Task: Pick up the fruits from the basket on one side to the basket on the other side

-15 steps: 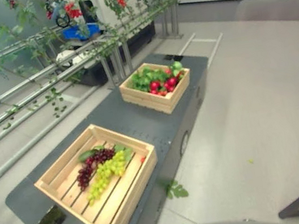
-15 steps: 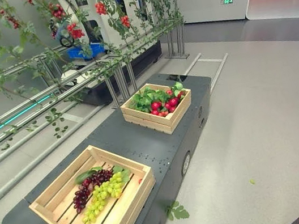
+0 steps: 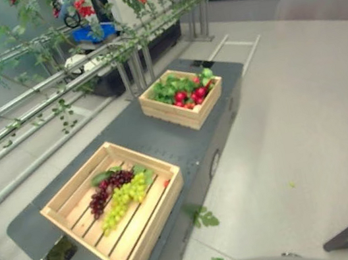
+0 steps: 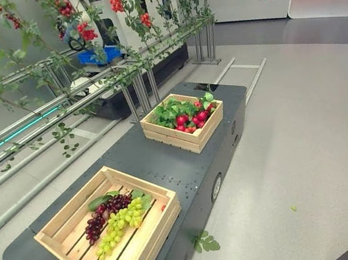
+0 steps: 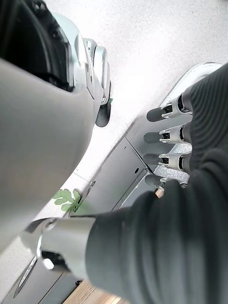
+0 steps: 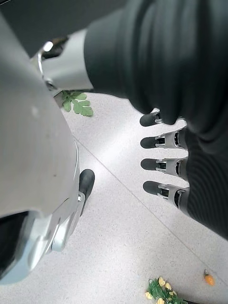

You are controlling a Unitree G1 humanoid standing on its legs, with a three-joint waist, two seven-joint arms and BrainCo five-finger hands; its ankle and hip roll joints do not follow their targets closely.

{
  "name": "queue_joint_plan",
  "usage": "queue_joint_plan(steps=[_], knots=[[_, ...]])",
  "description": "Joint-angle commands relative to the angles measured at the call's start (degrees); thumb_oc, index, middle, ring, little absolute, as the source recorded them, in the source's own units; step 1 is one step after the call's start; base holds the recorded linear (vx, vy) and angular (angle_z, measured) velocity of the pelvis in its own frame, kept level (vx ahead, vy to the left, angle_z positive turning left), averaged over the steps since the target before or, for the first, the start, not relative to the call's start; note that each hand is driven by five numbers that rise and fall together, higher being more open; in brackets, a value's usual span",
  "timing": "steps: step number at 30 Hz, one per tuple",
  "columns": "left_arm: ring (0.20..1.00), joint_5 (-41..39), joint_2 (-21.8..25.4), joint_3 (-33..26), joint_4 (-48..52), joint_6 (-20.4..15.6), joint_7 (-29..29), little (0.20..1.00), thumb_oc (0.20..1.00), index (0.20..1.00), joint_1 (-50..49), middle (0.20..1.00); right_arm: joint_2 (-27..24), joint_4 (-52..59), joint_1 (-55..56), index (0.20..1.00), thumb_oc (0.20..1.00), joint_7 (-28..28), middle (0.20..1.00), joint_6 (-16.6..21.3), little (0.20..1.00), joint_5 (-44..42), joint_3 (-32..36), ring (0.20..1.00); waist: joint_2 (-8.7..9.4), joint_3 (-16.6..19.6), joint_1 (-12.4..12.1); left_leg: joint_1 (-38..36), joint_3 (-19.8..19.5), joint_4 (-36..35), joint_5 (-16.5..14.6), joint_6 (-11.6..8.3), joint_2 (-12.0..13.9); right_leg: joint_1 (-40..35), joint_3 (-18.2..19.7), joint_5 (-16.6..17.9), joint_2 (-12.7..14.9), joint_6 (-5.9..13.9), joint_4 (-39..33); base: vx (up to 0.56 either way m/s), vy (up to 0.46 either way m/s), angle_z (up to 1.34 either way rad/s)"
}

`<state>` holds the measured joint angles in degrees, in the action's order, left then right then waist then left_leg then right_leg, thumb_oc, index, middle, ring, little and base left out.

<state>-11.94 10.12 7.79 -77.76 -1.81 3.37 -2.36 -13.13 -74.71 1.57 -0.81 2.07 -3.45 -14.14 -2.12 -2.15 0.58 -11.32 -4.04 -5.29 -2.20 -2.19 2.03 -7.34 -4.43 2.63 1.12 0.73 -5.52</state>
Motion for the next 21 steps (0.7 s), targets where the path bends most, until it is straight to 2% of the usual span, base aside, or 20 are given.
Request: queue_joint_plan(steps=[1, 15, 20, 21], knots=[[1.0, 0.4, -1.88, -0.29, -3.21, -1.1, -0.2, 1.0, 1.0, 1.0, 4.17, 1.0, 1.36, -4.86, -3.38, 1.0, 1.0, 0.52, 1.0, -0.09, 1.0, 0.03, -0.46, 1.0, 2.05, -0.34, -0.45, 1.7, 0.43, 0.29, -1.31, 0.98, -2.04, -2.41, 2.24, -4.55, 1.44, 4.17, 0.75, 0.0, 0.0, 0.0], [1.0, -6.43, -0.97, -3.37, 3.08, -4.81, -3.81, 1.0, 1.0, 1.0, 2.8, 1.0, 0.73, -3.71, -3.08, 1.0, 1.0, -1.61, 1.0, 1.21, 1.0, -1.06, 0.62, 1.0, 2.46, -1.42, -1.24, 2.25, -0.55, 0.29, -0.86, 0.82, -2.08, -2.32, 1.5, -4.52, 1.59, 4.26, 0.82, -0.01, -0.001, 0.03], [1.0, -9.08, -0.72, -3.32, 10.33, -6.1, -3.93, 1.0, 1.0, 1.0, 0.02, 1.0, 0.25, -2.04, -1.94, 1.0, 1.0, -1.95, 1.0, 1.79, 1.0, -1.08, 0.78, 1.0, 2.39, -2.07, -1.24, 2.43, -0.64, 0.48, -0.72, 0.8, -2.07, -2.18, 1.44, -4.41, 1.63, 4.3, 0.98, -0.02, 0.003, 0.0], [1.0, -10.53, -0.1, -2.7, 17.93, -6.57, -3.82, 1.0, 1.0, 1.0, -2.59, 1.0, -0.33, -0.57, -1.36, 1.0, 1.0, -2.08, 1.0, 2.02, 1.0, -0.81, 0.95, 1.0, 2.38, -2.24, -1.23, 3.14, -0.6, 0.62, -0.16, 0.83, -2.18, -1.44, 1.35, -3.9, 1.75, 4.45, 1.15, 0.0, 0.0, 0.0]])
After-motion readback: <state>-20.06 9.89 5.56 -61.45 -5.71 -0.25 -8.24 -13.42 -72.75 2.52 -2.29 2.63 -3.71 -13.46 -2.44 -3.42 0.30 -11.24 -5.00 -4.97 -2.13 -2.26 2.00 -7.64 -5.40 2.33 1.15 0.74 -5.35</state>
